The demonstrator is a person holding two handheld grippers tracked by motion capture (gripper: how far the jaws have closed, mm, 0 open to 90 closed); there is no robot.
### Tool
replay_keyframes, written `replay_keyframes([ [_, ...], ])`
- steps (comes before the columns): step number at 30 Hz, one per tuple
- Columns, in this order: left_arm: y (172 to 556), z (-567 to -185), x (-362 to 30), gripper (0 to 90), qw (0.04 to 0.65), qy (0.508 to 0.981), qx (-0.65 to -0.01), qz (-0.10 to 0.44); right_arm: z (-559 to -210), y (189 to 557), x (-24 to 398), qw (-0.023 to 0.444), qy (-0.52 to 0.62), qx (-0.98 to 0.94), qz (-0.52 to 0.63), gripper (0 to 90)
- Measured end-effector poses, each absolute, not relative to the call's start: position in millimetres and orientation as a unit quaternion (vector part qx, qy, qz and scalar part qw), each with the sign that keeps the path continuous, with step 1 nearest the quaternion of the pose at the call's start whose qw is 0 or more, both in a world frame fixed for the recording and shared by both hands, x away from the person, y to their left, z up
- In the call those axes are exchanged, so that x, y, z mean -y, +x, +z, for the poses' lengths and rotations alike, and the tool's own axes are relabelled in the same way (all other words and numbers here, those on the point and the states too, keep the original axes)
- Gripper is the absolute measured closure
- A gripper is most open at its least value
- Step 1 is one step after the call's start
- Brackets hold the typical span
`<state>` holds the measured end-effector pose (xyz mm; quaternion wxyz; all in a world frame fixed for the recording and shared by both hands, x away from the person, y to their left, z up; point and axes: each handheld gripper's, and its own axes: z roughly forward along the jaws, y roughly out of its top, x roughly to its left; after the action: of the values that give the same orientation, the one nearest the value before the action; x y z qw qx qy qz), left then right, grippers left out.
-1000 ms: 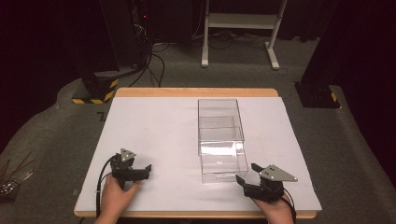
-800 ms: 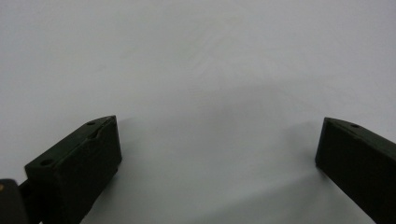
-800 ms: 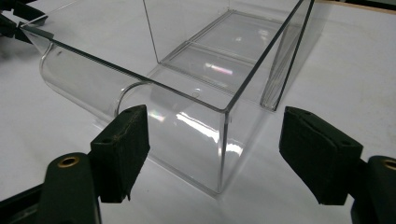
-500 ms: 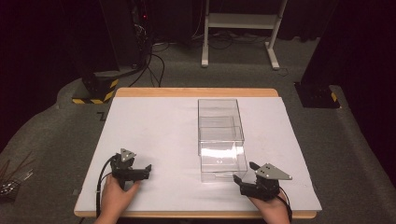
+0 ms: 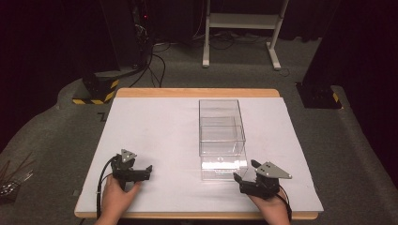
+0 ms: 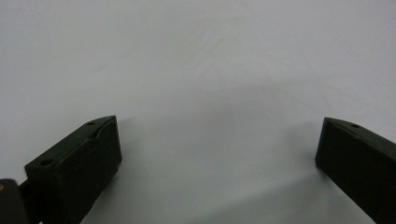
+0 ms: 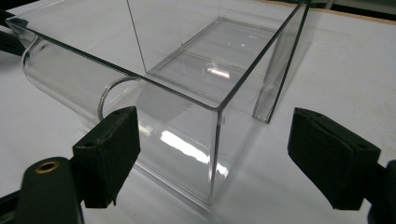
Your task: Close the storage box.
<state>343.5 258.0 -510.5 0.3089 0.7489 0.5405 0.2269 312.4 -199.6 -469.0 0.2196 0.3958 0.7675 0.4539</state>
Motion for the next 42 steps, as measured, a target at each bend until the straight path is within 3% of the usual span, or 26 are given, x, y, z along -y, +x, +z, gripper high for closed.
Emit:
replay_keyframes([
  [42, 344, -510, -258, 0.4, 0.308, 0.749, -0.54, 0.227, -472, 346, 194, 0.228, 0.414, -0.764, 0.438, 14.3],
])
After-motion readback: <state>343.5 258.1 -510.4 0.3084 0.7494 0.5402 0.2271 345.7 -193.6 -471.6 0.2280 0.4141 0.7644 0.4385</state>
